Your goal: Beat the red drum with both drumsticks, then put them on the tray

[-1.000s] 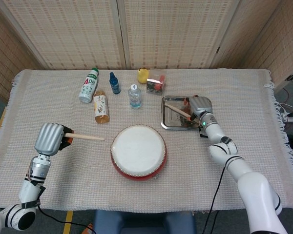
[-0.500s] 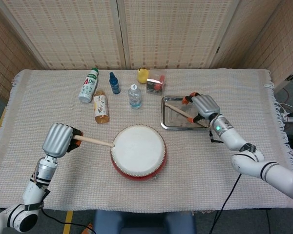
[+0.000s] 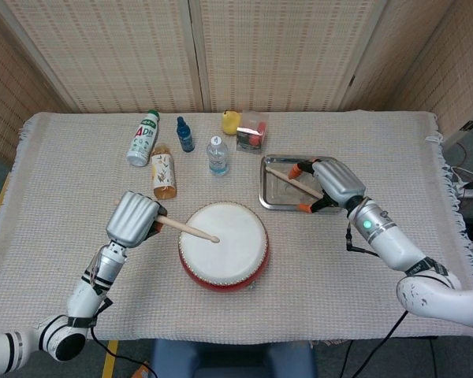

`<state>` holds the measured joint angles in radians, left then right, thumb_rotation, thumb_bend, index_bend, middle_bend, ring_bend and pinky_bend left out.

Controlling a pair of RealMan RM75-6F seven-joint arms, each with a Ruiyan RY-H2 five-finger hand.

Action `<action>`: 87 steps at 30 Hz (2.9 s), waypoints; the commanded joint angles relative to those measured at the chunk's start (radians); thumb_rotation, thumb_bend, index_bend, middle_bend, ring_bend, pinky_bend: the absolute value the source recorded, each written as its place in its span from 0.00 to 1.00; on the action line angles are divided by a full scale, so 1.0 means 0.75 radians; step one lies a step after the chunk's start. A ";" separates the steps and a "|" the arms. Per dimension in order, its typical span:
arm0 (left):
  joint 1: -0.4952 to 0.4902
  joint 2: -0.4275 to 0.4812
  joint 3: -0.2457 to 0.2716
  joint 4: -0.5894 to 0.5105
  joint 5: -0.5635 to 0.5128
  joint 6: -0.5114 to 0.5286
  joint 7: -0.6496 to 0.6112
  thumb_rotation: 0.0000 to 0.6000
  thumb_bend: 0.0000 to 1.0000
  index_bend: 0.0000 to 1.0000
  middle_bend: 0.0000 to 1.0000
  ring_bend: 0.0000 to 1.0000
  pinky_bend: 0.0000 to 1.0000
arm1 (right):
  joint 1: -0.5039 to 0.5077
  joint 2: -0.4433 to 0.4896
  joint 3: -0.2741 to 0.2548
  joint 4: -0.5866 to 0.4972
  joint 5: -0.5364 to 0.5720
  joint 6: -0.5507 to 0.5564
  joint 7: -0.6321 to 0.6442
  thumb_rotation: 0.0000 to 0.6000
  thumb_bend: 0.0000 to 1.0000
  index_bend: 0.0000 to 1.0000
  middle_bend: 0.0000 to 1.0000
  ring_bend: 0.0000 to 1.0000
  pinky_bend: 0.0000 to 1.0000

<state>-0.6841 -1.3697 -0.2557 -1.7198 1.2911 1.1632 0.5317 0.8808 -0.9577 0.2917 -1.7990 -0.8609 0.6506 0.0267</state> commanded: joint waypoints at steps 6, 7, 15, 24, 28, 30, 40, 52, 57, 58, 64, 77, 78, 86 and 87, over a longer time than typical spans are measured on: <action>-0.098 -0.082 -0.032 -0.031 -0.200 -0.036 0.252 1.00 0.53 1.00 1.00 1.00 1.00 | 0.230 -0.042 -0.084 -0.217 0.390 0.082 -0.273 1.00 0.08 0.40 0.30 0.29 0.36; -0.104 -0.090 -0.034 -0.034 -0.220 -0.033 0.272 1.00 0.52 1.00 1.00 1.00 1.00 | 0.257 -0.056 -0.093 -0.231 0.440 0.100 -0.296 1.00 0.07 0.41 0.30 0.29 0.36; -0.167 -0.148 -0.056 -0.042 -0.387 -0.004 0.424 1.00 0.50 0.99 1.00 1.00 1.00 | 0.429 -0.200 -0.123 -0.275 0.735 0.261 -0.423 1.00 0.06 0.42 0.30 0.29 0.36; -0.229 -0.214 -0.084 -0.076 -0.510 0.086 0.559 1.00 0.50 0.99 1.00 1.00 1.00 | 0.501 -0.350 -0.104 -0.229 0.816 0.381 -0.477 1.00 0.05 0.42 0.30 0.28 0.36; -0.253 -0.235 -0.082 -0.081 -0.539 0.113 0.590 1.00 0.50 0.99 1.00 1.00 1.00 | 0.514 -0.388 -0.079 -0.214 0.837 0.406 -0.482 1.00 0.05 0.42 0.30 0.28 0.36; -0.264 -0.249 -0.083 -0.078 -0.559 0.125 0.599 1.00 0.50 0.99 1.00 1.00 1.00 | 0.521 -0.411 -0.072 -0.207 0.833 0.430 -0.494 1.00 0.05 0.42 0.30 0.28 0.36; -0.313 -0.286 -0.087 -0.075 -0.640 0.163 0.640 1.00 0.50 0.98 1.00 1.00 1.00 | 0.547 -0.521 -0.035 -0.151 0.876 0.507 -0.544 1.00 0.06 0.50 0.32 0.30 0.36; -0.365 -0.316 -0.064 -0.059 -0.649 0.201 0.683 1.00 0.50 0.98 1.00 1.00 1.00 | 0.537 -0.631 0.004 -0.088 0.867 0.569 -0.585 1.00 0.32 0.67 0.37 0.34 0.38; -0.379 -0.332 -0.051 -0.041 -0.653 0.212 0.696 1.00 0.50 0.98 1.00 1.00 1.00 | 0.523 -0.649 0.025 -0.077 0.849 0.584 -0.591 1.00 0.33 0.69 0.40 0.37 0.40; -0.382 -0.334 -0.049 -0.038 -0.651 0.214 0.698 1.00 0.50 0.98 1.00 1.00 1.00 | 0.520 -0.652 0.028 -0.074 0.847 0.586 -0.592 1.00 0.34 0.70 0.40 0.38 0.40; -0.391 -0.342 -0.042 -0.027 -0.654 0.223 0.703 1.00 0.50 0.97 1.00 1.00 1.00 | 0.501 -0.680 0.046 -0.058 0.817 0.601 -0.594 1.00 0.39 0.74 0.46 0.43 0.46; -0.399 -0.339 -0.032 -0.026 -0.649 0.237 0.698 1.00 0.49 0.84 1.00 1.00 1.00 | 0.454 -0.723 0.073 -0.036 0.761 0.614 -0.593 1.00 0.65 0.81 0.56 0.59 0.66; -0.400 -0.338 -0.030 -0.028 -0.649 0.237 0.700 1.00 0.49 0.83 1.00 1.00 1.00 | 0.448 -0.727 0.076 -0.033 0.750 0.616 -0.588 1.00 0.67 0.81 0.57 0.61 0.67; -0.403 -0.335 -0.031 -0.051 -0.658 0.252 0.707 1.00 0.47 0.72 1.00 1.00 1.00 | 0.403 -0.743 0.091 -0.015 0.698 0.591 -0.545 1.00 0.73 0.85 0.60 0.67 0.75; -0.404 -0.333 -0.031 -0.053 -0.660 0.253 0.709 1.00 0.47 0.72 1.00 1.00 1.00 | 0.397 -0.743 0.093 -0.013 0.691 0.587 -0.539 1.00 0.73 0.86 0.61 0.68 0.76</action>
<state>-0.9864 -1.6196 -0.2793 -1.7595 0.7959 1.3526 1.0635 1.1821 -1.5142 0.3597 -1.8107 -0.3388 1.0938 -0.3812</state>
